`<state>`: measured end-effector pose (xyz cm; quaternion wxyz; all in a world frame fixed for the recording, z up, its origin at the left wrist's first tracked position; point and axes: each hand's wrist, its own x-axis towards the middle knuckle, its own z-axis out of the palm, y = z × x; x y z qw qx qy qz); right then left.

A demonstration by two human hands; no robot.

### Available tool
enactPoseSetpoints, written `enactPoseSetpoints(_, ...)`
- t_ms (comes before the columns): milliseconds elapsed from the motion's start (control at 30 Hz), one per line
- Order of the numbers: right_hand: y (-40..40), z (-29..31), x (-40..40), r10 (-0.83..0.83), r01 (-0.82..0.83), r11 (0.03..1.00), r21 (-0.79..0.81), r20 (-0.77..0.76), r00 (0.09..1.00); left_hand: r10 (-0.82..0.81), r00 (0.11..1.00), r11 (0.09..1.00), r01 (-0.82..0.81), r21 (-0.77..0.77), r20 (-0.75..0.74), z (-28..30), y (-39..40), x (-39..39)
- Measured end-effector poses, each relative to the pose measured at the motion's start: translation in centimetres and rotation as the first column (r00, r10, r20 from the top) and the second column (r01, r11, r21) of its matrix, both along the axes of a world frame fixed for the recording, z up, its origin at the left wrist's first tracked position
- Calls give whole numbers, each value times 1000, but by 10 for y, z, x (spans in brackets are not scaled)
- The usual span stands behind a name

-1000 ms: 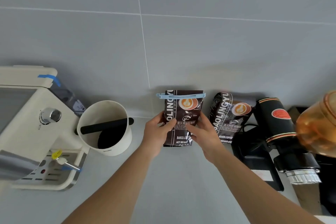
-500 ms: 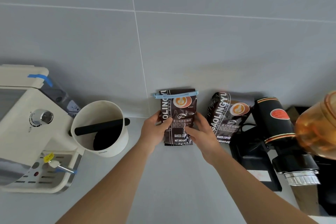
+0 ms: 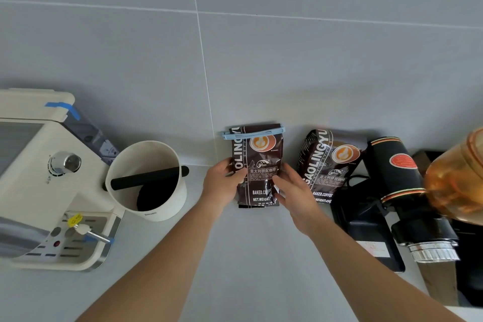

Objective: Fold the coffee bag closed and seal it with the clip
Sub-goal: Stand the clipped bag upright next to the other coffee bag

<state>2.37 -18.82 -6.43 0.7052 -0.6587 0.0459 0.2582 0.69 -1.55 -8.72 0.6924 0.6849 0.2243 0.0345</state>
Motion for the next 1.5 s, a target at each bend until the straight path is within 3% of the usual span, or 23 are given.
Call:
enactPoseSetpoints(800,2,3,-2,-14,14,1000,-22,-13,1000,-19,998,1000,19,-3,-53,9,4,-9)
enactPoseSetpoints(1100,5,-11,-5,-56,58,997,53,-34,998,-43,999,989,41,144,10,4,-3,-6)
enactPoseSetpoints(1500,3,-11,-3,-150,153,986,60,-53,987,-78,996,996,76,54,38,0,-5,-12)
